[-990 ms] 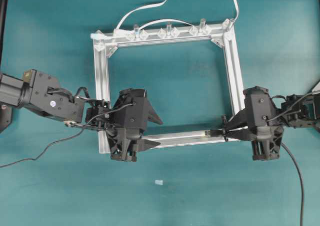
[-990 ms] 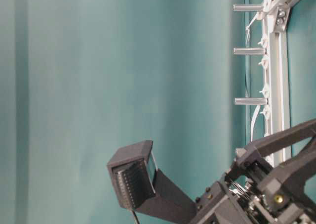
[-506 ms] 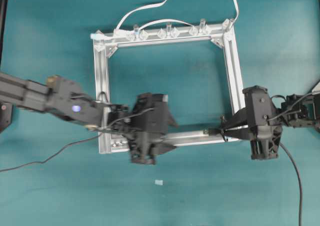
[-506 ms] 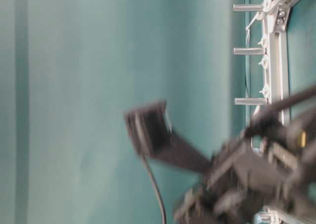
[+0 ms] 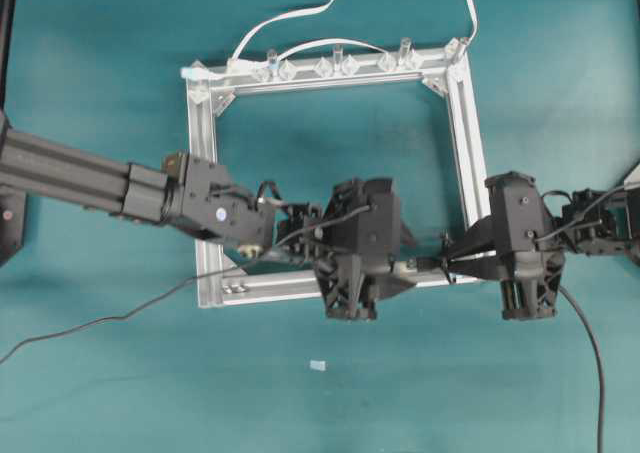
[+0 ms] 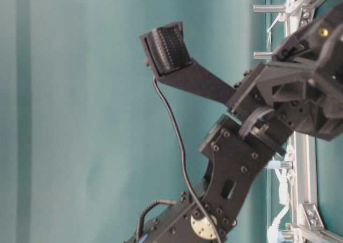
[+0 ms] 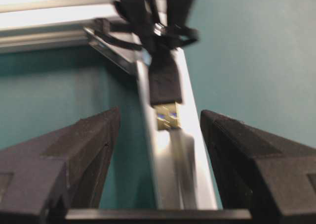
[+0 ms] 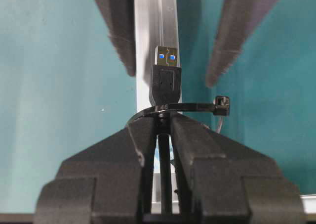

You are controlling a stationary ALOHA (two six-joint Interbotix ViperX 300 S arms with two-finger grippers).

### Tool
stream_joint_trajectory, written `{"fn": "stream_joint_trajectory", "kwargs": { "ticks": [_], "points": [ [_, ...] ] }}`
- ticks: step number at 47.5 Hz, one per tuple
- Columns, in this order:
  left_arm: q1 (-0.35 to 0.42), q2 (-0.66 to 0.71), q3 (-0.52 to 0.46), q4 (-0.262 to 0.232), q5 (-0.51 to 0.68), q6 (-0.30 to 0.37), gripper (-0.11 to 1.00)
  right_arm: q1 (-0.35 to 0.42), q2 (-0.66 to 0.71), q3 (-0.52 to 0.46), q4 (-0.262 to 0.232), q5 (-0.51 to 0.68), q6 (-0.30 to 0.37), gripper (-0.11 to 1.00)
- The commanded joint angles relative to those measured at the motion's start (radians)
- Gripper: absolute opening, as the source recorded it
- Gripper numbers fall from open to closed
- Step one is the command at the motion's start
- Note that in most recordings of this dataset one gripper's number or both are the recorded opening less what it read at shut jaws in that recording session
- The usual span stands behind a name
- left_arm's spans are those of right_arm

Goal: Insert the wire through the string loop located on the right side.
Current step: 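Move the left gripper to the plug and grasp it beyond the loop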

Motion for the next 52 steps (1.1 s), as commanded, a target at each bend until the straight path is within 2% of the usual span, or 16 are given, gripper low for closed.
{"fn": "stream_joint_trajectory", "kwargs": {
  "ticks": [1, 22, 28, 31, 36, 41, 46, 52],
  "points": [
    [0.015, -0.015, -0.031, 0.005, -0.005, 0.003, 0.70, -0.002, -0.006, -0.014, -0.002, -0.014, -0.002, 0.14],
    [-0.006, 0.032, -0.106, 0.005, -0.002, -0.002, 0.69, -0.002, -0.006, -0.011, -0.003, -0.014, -0.002, 0.14],
    [-0.011, 0.029, -0.106, 0.005, 0.052, -0.006, 0.67, -0.002, -0.006, -0.008, -0.002, -0.012, -0.002, 0.14],
    [-0.011, 0.028, -0.109, 0.005, 0.092, -0.006, 0.62, -0.002, -0.006, -0.009, -0.002, -0.014, -0.002, 0.14],
    [-0.011, 0.025, -0.109, 0.005, 0.109, 0.003, 0.40, -0.002, -0.006, -0.008, -0.002, -0.014, -0.002, 0.14],
    [-0.011, 0.023, -0.118, 0.006, 0.100, 0.005, 0.27, -0.002, -0.006, -0.006, -0.003, -0.015, -0.002, 0.14],
    [-0.012, 0.025, -0.133, 0.006, 0.084, 0.003, 0.22, -0.002, -0.006, -0.003, -0.003, -0.014, -0.002, 0.14],
    [-0.011, 0.025, -0.143, 0.005, 0.084, 0.002, 0.22, 0.000, -0.006, -0.003, -0.002, -0.014, -0.002, 0.14]
  ]
}}
